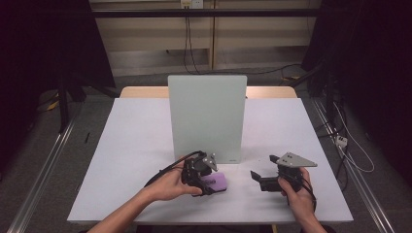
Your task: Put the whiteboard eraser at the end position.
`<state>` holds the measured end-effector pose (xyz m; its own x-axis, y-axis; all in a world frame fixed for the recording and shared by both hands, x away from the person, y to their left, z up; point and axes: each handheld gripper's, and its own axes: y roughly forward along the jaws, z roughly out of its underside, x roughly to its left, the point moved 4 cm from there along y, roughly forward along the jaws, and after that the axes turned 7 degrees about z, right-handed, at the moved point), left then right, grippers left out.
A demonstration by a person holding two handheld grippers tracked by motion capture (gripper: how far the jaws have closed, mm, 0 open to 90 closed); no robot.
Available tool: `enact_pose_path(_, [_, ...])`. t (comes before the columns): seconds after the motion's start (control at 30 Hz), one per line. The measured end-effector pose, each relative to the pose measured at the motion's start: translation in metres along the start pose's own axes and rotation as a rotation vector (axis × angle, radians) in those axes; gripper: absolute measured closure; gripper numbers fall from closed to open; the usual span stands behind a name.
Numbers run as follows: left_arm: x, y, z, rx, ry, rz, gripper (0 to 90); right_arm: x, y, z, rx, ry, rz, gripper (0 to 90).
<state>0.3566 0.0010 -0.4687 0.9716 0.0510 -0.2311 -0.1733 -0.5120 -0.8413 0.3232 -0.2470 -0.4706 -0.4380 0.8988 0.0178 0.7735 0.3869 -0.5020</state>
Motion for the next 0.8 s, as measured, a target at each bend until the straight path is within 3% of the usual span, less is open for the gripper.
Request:
enact_pose_path(0.53, [0.003,-0.0014,0.0043,-0.026,-0.039,0.014,38.6,-0.0003,0.0004,0.0,0.0,0.004,0.002,6.3])
enact_pose_path(0.57, [0.0031,0.0005,0.0043,-0.061,-0.05,0.014,37.9,-0.0001,0.0003,0.0,0.0,0.003,0.001,6.3])
enact_pose_path(0.73, [0.0049,-0.0018,0.0045,-0.066,-0.059,-0.003,25.8,-0.0005,0.0,0.0001,0.0,0.003,0.0,6.3])
enact_pose_path(0.8, [0.0047,-0.0028,0.0034,-0.095,-0.057,-0.015,22.1,-0.0006,0.0002,-0.0002,-0.002,0.006,0.002,6.3])
